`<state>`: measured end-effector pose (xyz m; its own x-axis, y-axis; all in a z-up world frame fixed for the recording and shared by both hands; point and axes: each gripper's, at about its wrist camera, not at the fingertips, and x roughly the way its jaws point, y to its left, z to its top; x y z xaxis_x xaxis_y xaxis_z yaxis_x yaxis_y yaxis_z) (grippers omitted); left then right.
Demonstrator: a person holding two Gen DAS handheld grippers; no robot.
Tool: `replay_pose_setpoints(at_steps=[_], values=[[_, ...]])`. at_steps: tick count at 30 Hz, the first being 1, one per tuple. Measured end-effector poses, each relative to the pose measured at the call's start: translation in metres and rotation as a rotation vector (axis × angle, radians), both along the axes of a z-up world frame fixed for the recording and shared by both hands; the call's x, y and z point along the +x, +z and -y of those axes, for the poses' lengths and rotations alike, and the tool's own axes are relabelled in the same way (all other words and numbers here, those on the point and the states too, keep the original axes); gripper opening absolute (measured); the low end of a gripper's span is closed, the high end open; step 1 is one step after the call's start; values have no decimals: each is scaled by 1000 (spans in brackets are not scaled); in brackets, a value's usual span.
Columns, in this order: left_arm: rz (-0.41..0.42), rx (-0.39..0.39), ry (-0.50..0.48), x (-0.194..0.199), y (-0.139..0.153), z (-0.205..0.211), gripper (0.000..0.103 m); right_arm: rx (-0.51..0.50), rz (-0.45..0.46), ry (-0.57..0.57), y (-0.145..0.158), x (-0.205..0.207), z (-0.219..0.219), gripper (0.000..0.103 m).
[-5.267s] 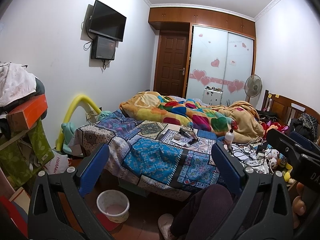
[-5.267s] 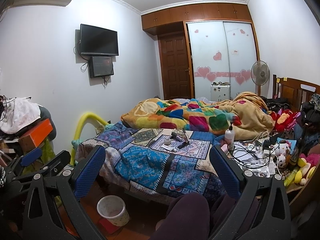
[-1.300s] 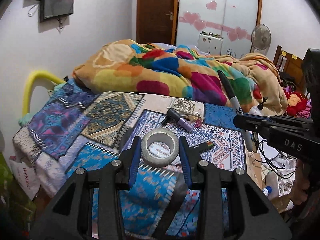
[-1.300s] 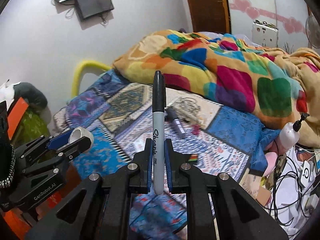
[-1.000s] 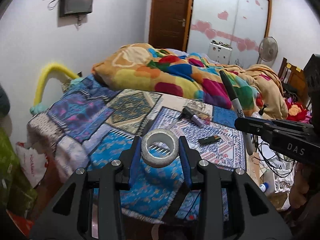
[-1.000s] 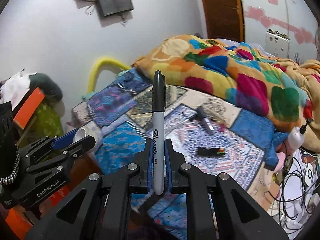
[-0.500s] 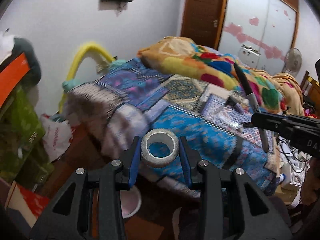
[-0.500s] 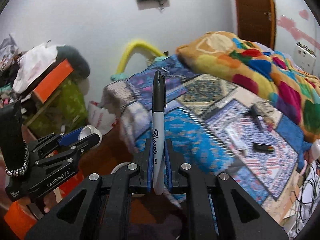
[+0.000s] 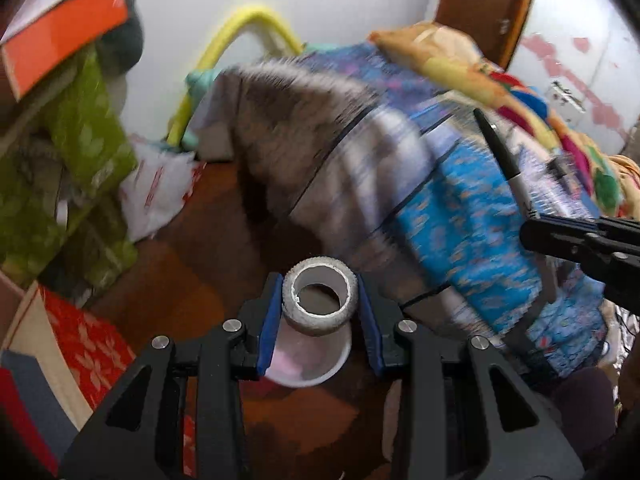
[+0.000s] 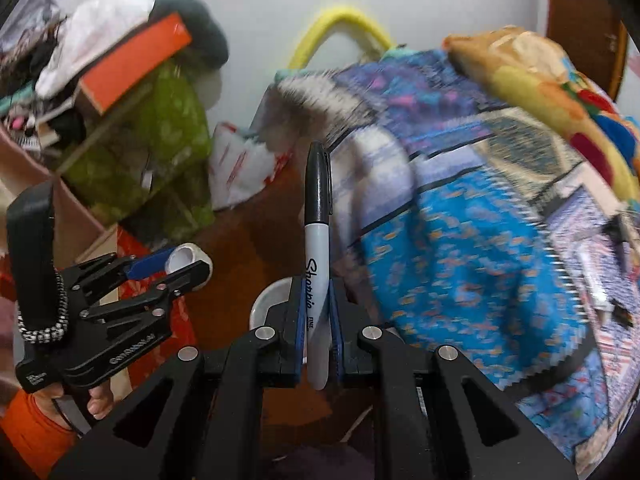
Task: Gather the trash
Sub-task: 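Carry the marker and tape roll with both tools over the white bin, then open both tools to drop the marker and tape roll into the bin, then move both tools back to the bed and reach for the black card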
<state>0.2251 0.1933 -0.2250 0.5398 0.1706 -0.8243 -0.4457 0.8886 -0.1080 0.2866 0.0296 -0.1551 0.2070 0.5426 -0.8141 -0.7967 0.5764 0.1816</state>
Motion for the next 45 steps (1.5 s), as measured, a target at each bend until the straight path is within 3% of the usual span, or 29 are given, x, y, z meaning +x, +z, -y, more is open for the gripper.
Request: replay_pose_setpoints(at_steps=[12,20,24,27,32,45], values=[[-181,-161,105,-1,-103,-52,37,-151,-122,118,-77,-7,-68,10],[-233,-190,75,15,-132,-53,37,-214,-195,151,-113,3,-98,11],[-241,-212,66,23,-135,-57,41,-188,-225,165,-115,9,-105,14],[-240,-221,74,24,-136,-60,42,-186,-219,157,-115,12,-105,28],[-237,-197,69,23,-130,-57,43,-178,-185,142,-108,13,-98,29],[-120,-79,53,1,-47,-30,43,-111,-62,116,-57,0,-60,29]])
